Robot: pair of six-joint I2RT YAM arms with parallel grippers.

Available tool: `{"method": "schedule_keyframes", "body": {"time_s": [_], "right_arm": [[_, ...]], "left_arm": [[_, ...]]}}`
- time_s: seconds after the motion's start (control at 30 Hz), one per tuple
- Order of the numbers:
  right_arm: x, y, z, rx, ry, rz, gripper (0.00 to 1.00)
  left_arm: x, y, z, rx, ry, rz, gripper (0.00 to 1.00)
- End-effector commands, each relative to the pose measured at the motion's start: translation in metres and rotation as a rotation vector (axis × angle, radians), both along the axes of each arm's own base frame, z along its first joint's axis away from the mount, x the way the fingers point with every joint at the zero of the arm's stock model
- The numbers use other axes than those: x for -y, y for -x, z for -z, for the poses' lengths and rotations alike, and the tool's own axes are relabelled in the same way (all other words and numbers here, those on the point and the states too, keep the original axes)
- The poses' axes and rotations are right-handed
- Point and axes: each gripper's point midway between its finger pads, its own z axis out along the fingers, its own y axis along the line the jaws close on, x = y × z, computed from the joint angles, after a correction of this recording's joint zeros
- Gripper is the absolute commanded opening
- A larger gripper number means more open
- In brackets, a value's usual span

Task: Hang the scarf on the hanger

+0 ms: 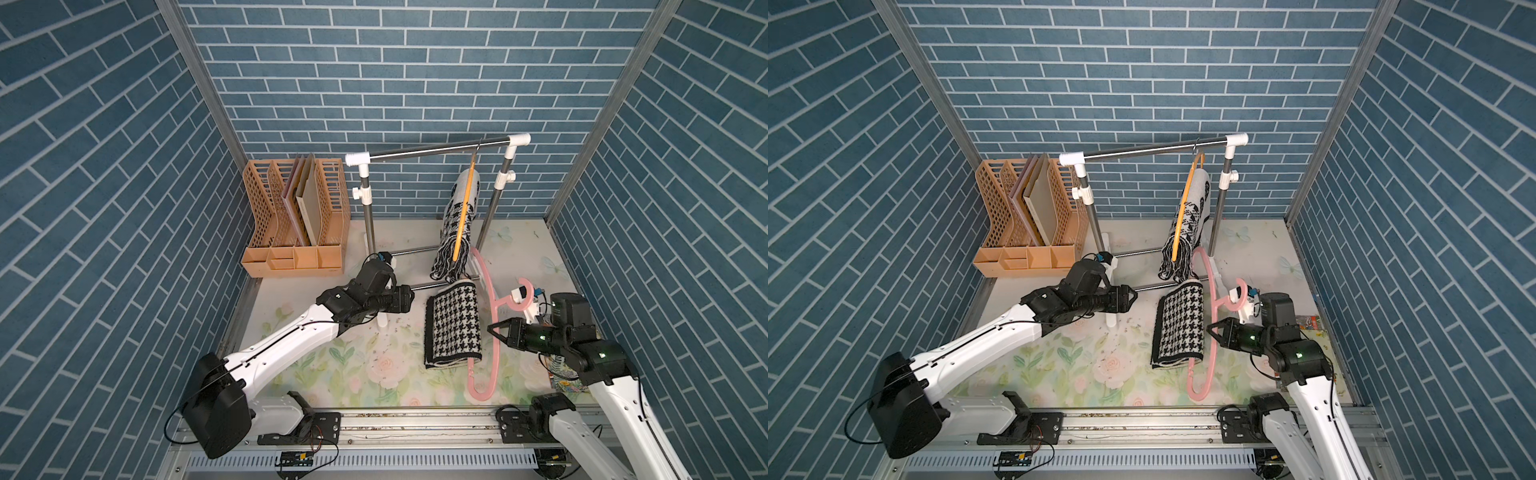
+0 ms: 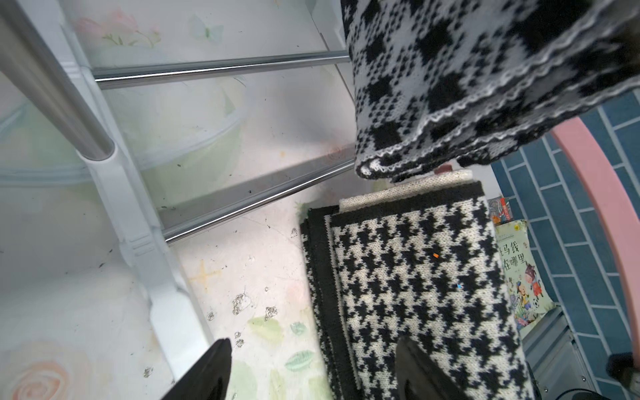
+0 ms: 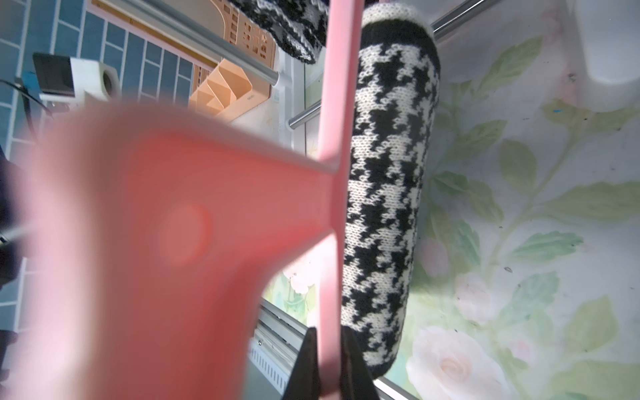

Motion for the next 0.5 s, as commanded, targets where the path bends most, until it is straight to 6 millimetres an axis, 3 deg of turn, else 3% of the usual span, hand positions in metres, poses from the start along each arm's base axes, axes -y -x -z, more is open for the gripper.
{"method": "schedule_keyframes", "body": {"time_s": [0.0,0.23,0.47], "right_arm": [[0.008,0.029,-0.003,-0.027,0.095,-0.089,0.00],[0.028,0.060,-0.008,-0.102,0.190,-0.061,0.00],[0.022,0.074,-0.022,-0.087,0.115,-0.058,0.00]], "left_arm": [[-0.012,0.004,0.000,-0.027,-0.013,-0.045,0.78],[-0.014,0.007,-0.006,-0.036,0.011,-0.062,0.78],[-0.024,0.016,-0.007,-0.034,0.022,-0.080,0.78]]}}
